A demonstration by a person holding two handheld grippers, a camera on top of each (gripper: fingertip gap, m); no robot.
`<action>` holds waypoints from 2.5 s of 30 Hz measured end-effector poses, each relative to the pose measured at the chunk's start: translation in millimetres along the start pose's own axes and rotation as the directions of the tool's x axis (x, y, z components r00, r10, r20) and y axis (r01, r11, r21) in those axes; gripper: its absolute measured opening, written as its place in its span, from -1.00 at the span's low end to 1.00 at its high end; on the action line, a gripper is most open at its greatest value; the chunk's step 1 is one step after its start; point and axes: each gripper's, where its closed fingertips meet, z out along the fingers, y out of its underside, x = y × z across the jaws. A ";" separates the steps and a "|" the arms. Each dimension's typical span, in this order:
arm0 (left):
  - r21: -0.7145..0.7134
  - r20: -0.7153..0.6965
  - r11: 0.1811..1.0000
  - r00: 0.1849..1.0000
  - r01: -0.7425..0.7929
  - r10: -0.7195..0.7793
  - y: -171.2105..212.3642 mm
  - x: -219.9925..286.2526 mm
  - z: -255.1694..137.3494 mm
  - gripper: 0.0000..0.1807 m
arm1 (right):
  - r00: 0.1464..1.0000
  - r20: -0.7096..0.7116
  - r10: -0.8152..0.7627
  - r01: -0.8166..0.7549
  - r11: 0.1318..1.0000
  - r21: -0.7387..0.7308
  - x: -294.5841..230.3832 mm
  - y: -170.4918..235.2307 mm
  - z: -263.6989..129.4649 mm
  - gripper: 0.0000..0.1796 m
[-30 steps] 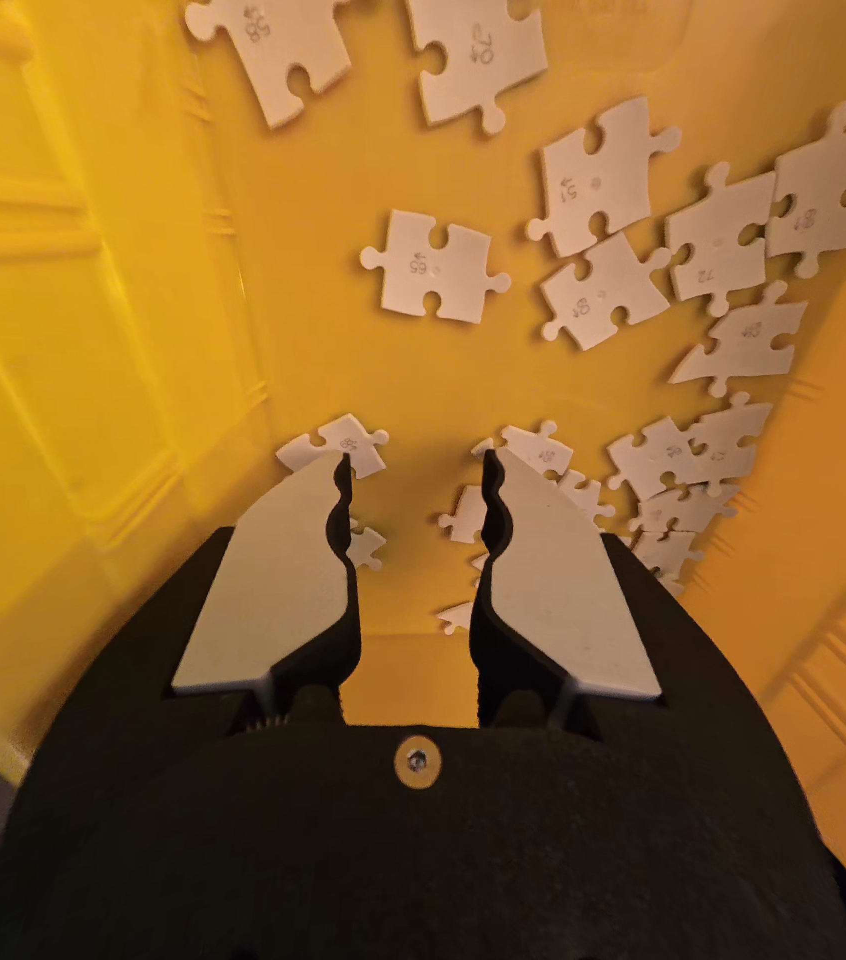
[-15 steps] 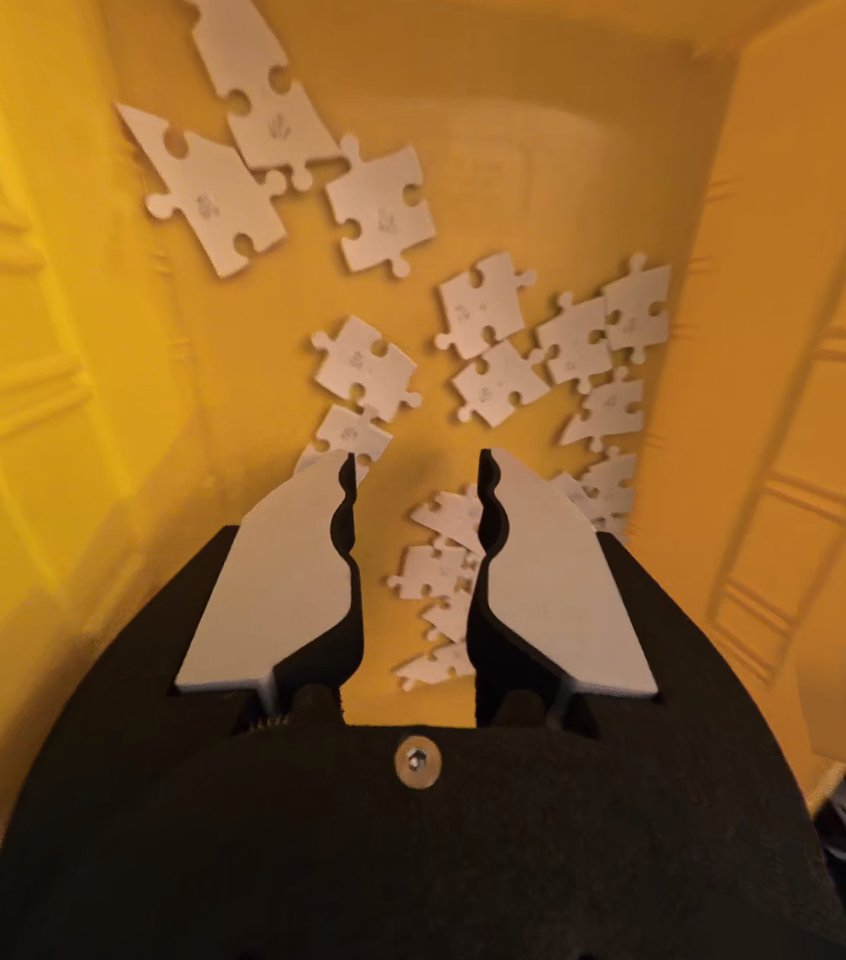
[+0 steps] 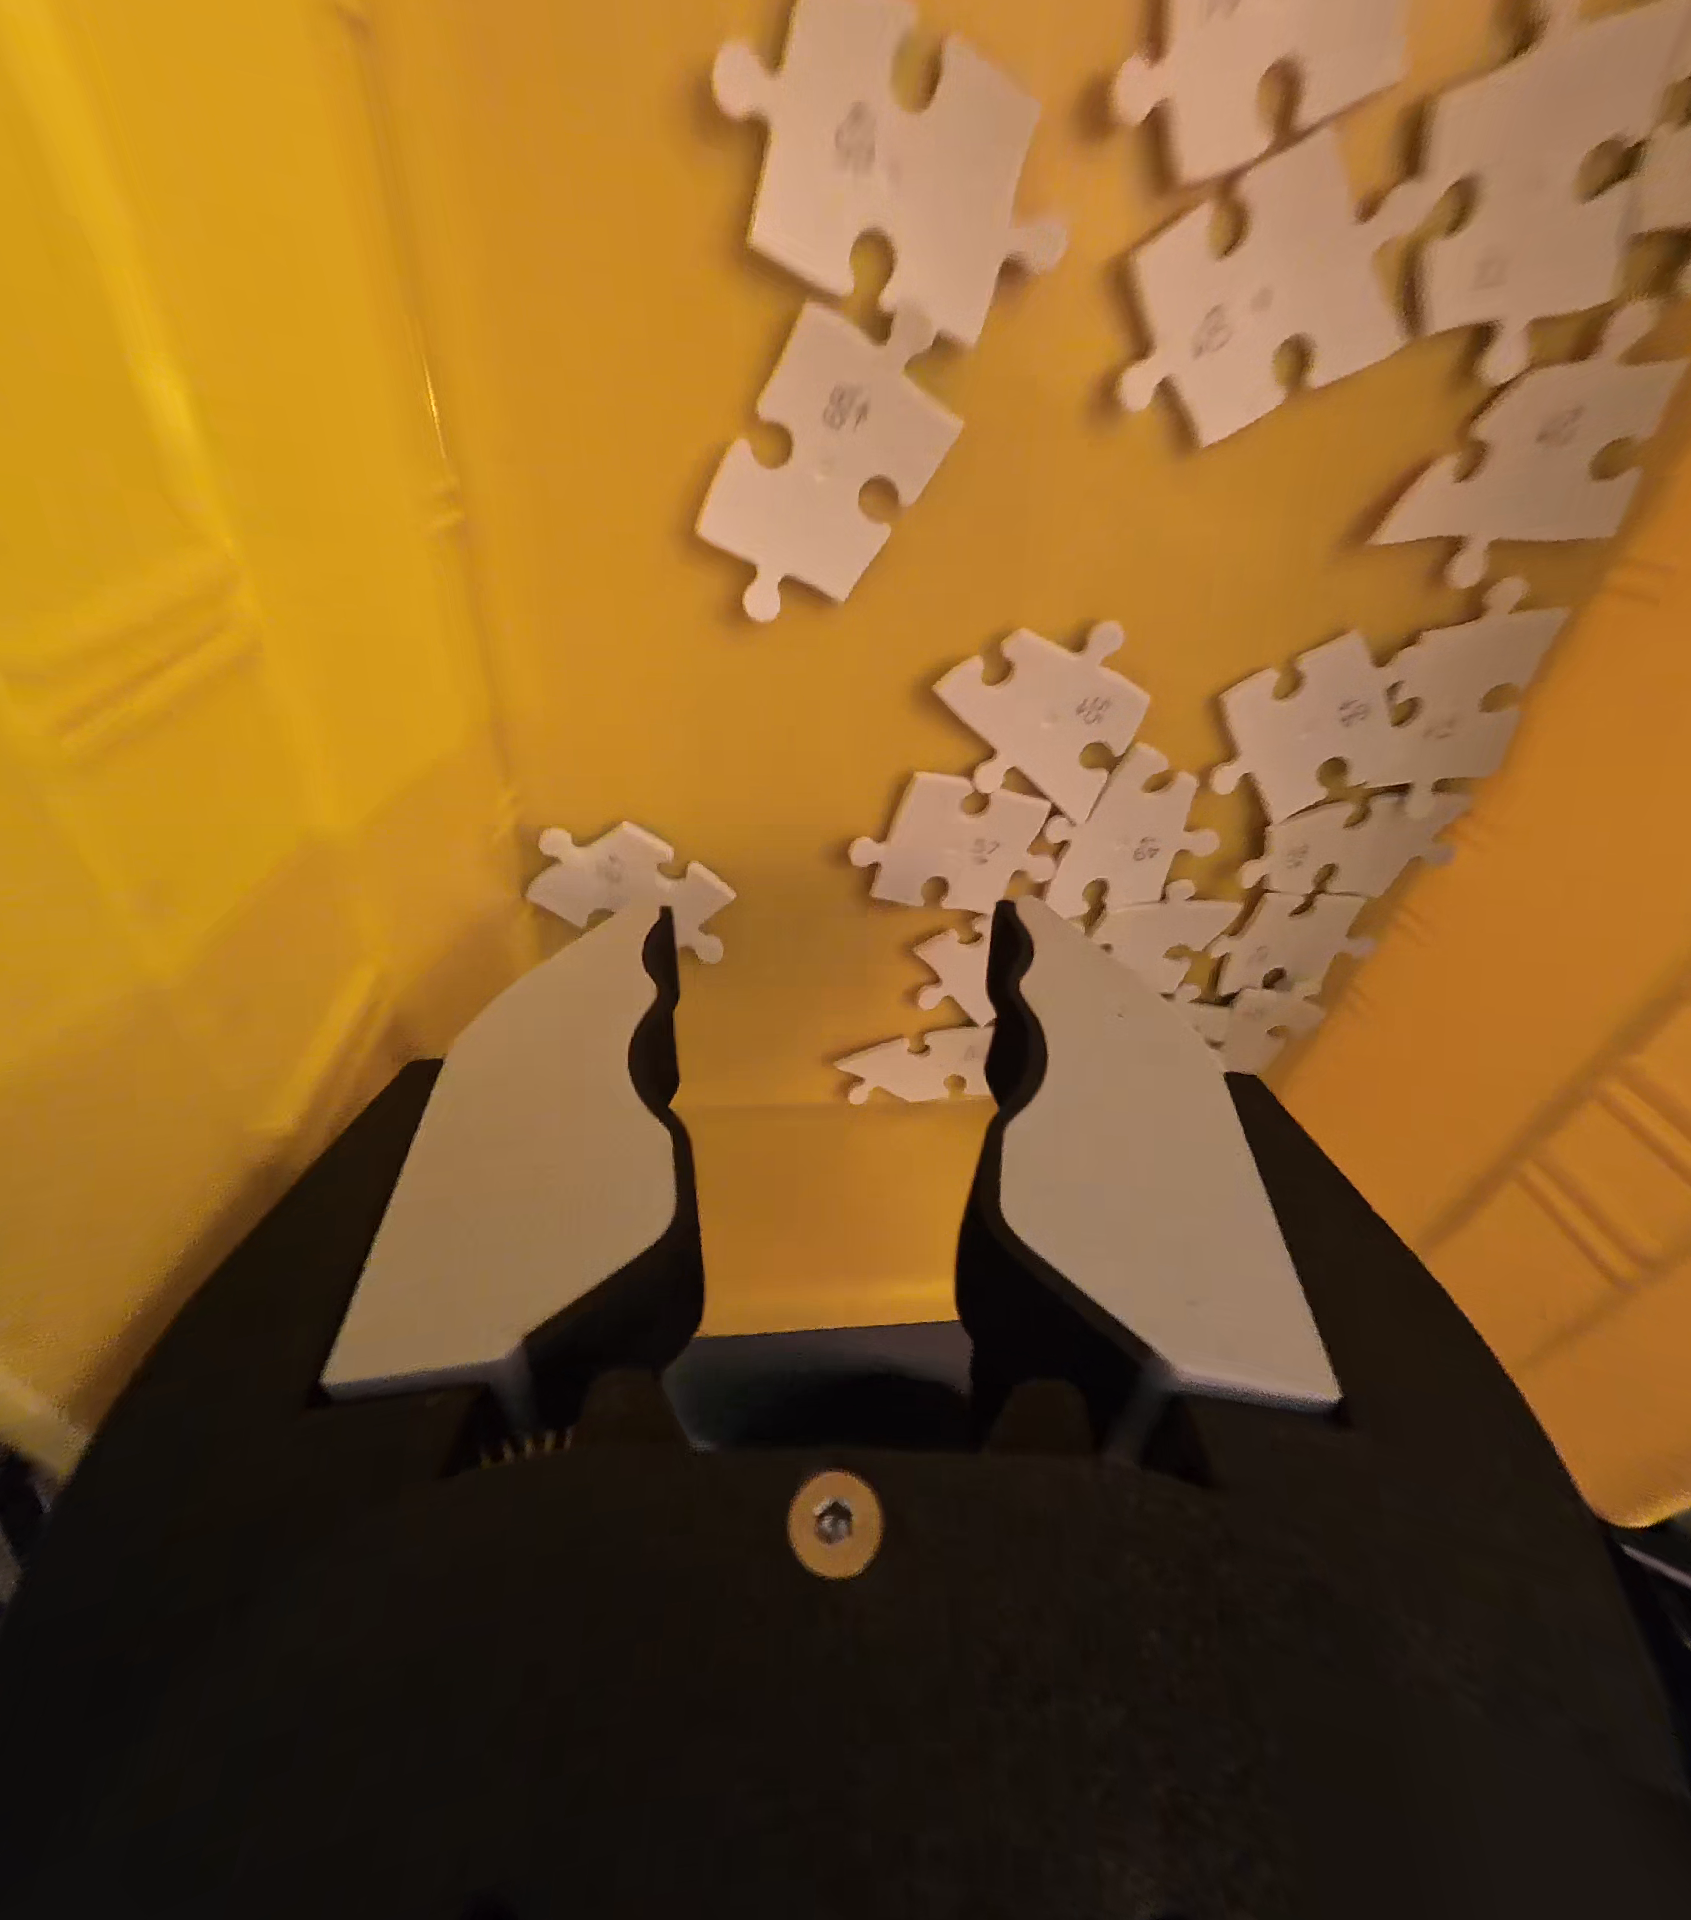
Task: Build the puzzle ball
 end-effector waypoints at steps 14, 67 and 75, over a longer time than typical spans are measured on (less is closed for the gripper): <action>-0.053 0.011 0.998 1.000 0.021 -0.020 1.7 -4.3 10.1 -0.13 | 1.000 0.008 0.001 -0.001 1.000 -0.001 -1.2 0.4 0.0 -0.62; 0.119 0.257 0.971 0.951 -0.206 0.170 -55.9 1.8 1.4 -0.40 | 1.000 0.019 -0.001 0.001 1.000 -0.008 -3.0 1.2 0.2 -0.62; 0.187 0.221 0.964 0.964 -0.191 0.148 -67.6 0.3 -2.3 -0.49 | 1.000 0.019 0.000 0.000 1.000 -0.007 -2.9 1.1 0.2 -0.62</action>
